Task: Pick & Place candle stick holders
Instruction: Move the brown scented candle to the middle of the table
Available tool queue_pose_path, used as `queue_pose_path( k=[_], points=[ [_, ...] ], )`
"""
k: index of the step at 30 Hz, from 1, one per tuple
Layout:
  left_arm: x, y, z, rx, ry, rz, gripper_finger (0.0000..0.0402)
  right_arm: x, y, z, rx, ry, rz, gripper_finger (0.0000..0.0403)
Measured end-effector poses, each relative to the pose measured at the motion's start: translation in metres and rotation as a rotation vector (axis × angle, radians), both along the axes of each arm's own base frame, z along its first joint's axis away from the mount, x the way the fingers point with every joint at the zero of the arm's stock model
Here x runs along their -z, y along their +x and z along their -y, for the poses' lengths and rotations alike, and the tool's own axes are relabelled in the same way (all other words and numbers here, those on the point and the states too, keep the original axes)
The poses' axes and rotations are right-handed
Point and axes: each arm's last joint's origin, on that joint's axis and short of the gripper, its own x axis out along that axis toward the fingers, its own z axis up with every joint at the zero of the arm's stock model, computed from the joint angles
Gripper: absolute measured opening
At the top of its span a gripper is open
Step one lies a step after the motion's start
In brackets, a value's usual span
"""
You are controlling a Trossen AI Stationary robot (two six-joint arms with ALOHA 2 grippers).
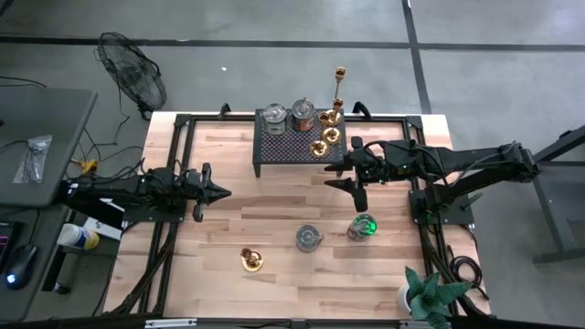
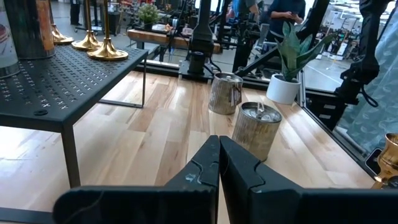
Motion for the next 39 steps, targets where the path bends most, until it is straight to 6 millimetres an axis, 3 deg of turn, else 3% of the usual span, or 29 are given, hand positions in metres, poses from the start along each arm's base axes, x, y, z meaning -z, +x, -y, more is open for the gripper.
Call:
queue_pose_path(
  k=[19, 30, 34, 39],
  points=[
    [0.0, 0.0, 0.0, 0.0, 0.0, 0.0, 0.0001, 0.008, -0.003, -0.012, -0.043, 0.023, -0.09, 0.0174],
    [0.0, 0.0, 0.0, 0.0, 0.0, 0.0, 0.0001, 0.026, -0.018, -0.02, -0.063, 0.036, -0.309, 0.0174],
    [0.0, 0.0, 0.0, 0.0, 0.0, 0.0, 0.0001, 0.032, -0.029, -0.021, -0.007, 0.118, -0.415, 0.0174],
    [0.0, 0.0, 0.0, 0.0, 0.0, 0.0, 0.0001, 0.039, -0.043, -0.021, 0.187, 0.244, -0.517, 0.0174]
  ],
)
